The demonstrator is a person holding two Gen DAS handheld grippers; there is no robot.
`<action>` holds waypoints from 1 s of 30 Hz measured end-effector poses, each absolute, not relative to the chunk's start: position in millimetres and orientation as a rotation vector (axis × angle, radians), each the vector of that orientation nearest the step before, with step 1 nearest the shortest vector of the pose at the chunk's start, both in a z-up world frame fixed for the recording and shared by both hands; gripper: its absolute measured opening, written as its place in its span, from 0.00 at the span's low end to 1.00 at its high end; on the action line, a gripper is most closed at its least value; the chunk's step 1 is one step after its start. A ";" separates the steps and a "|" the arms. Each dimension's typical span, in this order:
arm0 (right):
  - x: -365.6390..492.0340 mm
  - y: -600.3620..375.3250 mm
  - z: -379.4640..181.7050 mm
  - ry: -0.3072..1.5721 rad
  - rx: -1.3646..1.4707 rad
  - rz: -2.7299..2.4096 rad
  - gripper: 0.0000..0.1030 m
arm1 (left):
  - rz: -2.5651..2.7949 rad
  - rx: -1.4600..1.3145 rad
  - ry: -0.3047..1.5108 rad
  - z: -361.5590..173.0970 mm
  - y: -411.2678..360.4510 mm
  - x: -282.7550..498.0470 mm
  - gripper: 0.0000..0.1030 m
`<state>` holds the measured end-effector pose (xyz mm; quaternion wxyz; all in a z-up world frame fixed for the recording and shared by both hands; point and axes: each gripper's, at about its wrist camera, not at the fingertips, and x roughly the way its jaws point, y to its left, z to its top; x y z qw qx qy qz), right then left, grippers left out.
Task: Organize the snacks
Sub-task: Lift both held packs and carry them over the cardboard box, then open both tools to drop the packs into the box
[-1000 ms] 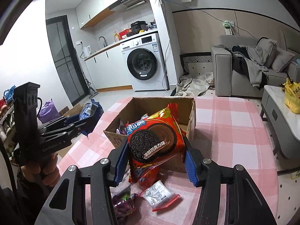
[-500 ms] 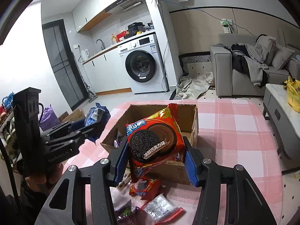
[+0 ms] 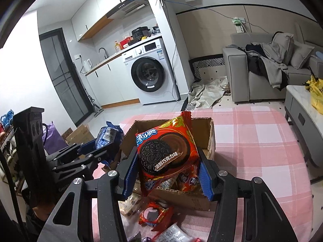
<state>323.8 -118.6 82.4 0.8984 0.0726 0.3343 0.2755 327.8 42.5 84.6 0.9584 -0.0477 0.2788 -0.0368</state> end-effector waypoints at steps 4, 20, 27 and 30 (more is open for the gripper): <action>332.5 -113.5 75.6 0.716 0.145 0.575 0.52 | -0.074 -0.094 0.571 80.5 42.6 333.3 0.40; 356.0 -99.2 48.8 0.764 0.123 0.581 0.52 | -0.075 -0.111 0.602 51.0 46.4 366.6 0.40; 363.0 -91.3 38.5 0.768 0.117 0.564 0.52 | -0.079 -0.116 0.616 39.2 49.2 378.3 0.40; 365.6 -88.2 39.1 0.763 0.111 0.546 0.52 | -0.078 -0.110 0.620 35.4 43.3 380.2 0.40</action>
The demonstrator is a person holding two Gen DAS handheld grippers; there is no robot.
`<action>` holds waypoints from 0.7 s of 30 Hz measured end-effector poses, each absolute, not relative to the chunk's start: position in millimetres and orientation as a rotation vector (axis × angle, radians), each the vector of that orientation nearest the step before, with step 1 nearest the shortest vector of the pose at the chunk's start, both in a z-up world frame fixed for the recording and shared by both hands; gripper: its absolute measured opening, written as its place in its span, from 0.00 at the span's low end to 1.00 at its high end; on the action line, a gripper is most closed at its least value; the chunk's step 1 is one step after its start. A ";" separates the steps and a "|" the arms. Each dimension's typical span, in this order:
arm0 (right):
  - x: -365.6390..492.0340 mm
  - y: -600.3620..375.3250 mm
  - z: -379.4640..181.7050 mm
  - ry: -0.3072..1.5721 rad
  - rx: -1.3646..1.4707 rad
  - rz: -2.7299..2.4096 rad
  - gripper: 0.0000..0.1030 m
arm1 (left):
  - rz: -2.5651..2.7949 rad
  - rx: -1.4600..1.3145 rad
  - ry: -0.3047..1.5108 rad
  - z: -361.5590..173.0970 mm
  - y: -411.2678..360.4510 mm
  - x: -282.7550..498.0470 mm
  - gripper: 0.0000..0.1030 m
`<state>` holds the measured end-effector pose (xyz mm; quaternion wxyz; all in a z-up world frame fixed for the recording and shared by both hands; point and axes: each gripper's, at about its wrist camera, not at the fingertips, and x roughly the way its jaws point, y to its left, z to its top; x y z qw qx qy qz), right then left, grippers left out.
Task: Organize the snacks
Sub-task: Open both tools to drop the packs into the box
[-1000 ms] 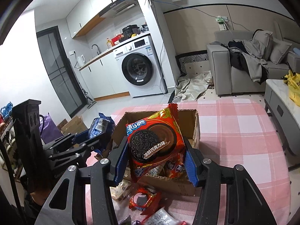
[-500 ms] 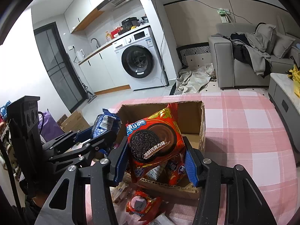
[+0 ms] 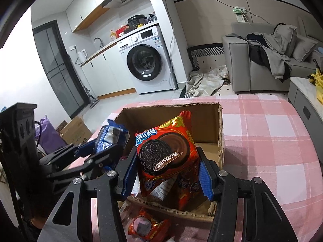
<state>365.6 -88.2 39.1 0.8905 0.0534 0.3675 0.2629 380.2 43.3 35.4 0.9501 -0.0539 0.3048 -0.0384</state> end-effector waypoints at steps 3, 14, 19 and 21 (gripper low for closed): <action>369.7 -85.9 36.6 0.769 0.114 0.544 0.52 | -0.084 -0.104 0.631 31.7 40.3 383.3 0.40; 374.2 -80.5 40.1 0.767 0.092 0.530 0.64 | -0.091 -0.107 0.635 29.4 35.6 382.7 0.40; 360.9 -97.8 50.3 0.734 0.118 0.544 0.92 | -0.080 -0.123 0.622 35.7 41.7 375.2 0.62; 355.2 -109.0 53.2 0.737 0.143 0.554 0.95 | -0.079 -0.125 0.611 39.9 43.5 370.2 0.68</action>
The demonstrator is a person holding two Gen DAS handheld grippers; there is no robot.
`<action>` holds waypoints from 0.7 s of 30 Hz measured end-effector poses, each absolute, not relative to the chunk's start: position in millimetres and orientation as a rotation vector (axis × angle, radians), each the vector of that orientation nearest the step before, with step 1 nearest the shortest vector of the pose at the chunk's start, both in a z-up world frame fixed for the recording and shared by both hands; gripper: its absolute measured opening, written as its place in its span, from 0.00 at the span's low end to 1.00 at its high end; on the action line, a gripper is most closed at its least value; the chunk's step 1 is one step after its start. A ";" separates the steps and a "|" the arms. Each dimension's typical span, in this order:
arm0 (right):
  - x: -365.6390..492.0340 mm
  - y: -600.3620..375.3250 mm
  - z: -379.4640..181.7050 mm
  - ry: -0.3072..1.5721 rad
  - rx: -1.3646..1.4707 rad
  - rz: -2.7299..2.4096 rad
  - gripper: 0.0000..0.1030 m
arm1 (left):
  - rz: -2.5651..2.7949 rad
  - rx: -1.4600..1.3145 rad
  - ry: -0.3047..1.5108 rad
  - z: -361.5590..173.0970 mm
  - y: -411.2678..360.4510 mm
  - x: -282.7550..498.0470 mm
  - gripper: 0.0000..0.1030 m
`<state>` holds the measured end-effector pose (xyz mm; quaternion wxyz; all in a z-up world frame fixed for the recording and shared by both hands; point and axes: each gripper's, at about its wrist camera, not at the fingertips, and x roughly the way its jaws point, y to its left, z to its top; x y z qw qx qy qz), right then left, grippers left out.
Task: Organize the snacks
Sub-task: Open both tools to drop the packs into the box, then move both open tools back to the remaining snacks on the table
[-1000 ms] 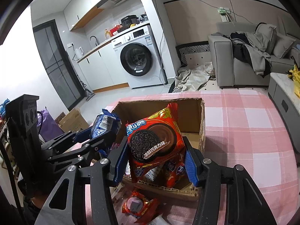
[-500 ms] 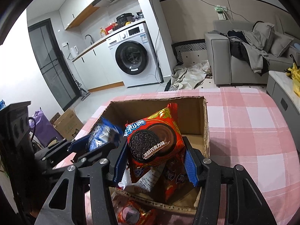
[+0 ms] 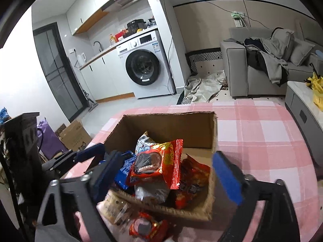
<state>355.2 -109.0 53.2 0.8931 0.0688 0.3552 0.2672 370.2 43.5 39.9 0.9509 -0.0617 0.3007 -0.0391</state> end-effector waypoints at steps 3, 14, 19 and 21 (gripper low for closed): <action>348.0 -123.6 55.5 0.755 0.172 0.558 0.99 | -0.065 -0.100 0.599 48.3 41.8 360.6 0.83; 302.4 -140.0 55.8 0.764 0.114 0.563 1.00 | -0.061 0.025 0.580 60.8 22.6 283.9 0.99; 281.0 -137.6 53.1 0.763 0.062 0.566 1.00 | -0.062 0.012 0.591 62.0 21.5 248.8 0.99; 272.6 -137.0 51.2 0.766 0.038 0.563 1.00 | -0.058 0.009 0.597 60.1 21.2 235.9 0.99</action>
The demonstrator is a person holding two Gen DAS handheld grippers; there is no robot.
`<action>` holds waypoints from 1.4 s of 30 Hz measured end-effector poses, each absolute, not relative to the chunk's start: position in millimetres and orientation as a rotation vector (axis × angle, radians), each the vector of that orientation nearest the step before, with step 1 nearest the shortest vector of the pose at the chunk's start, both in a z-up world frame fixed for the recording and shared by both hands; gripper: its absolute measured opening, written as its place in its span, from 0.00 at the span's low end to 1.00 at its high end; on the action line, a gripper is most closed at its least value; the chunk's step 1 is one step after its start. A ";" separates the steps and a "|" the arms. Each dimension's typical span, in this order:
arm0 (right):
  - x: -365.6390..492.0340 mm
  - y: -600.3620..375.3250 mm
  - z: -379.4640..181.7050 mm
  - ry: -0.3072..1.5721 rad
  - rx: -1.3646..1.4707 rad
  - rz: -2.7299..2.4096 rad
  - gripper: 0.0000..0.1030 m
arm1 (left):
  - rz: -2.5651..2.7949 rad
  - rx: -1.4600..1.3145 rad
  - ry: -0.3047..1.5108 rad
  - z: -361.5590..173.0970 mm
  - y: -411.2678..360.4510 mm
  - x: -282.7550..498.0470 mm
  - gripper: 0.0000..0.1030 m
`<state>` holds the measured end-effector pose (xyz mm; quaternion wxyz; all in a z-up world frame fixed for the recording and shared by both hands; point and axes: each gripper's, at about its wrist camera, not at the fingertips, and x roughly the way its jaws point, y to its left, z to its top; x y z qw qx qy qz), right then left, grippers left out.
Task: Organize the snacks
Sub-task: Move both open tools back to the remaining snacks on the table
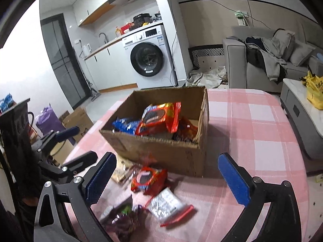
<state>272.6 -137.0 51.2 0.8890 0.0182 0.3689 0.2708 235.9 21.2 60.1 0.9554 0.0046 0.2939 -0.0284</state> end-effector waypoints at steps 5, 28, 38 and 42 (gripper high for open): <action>258.8 -139.2 40.0 0.777 0.010 0.560 1.00 | -0.080 -0.021 0.619 52.3 26.7 213.2 0.99; 260.7 -142.4 -2.2 0.885 -0.073 0.527 1.00 | -0.110 -0.060 0.657 35.4 18.9 201.3 0.99; 265.9 -141.0 -22.8 0.960 -0.114 0.512 1.00 | -0.196 -0.029 0.708 22.5 -4.8 200.8 0.99; 266.8 -140.6 -27.8 0.983 -0.123 0.503 1.00 | -0.222 -0.008 0.740 12.6 -15.0 203.1 0.99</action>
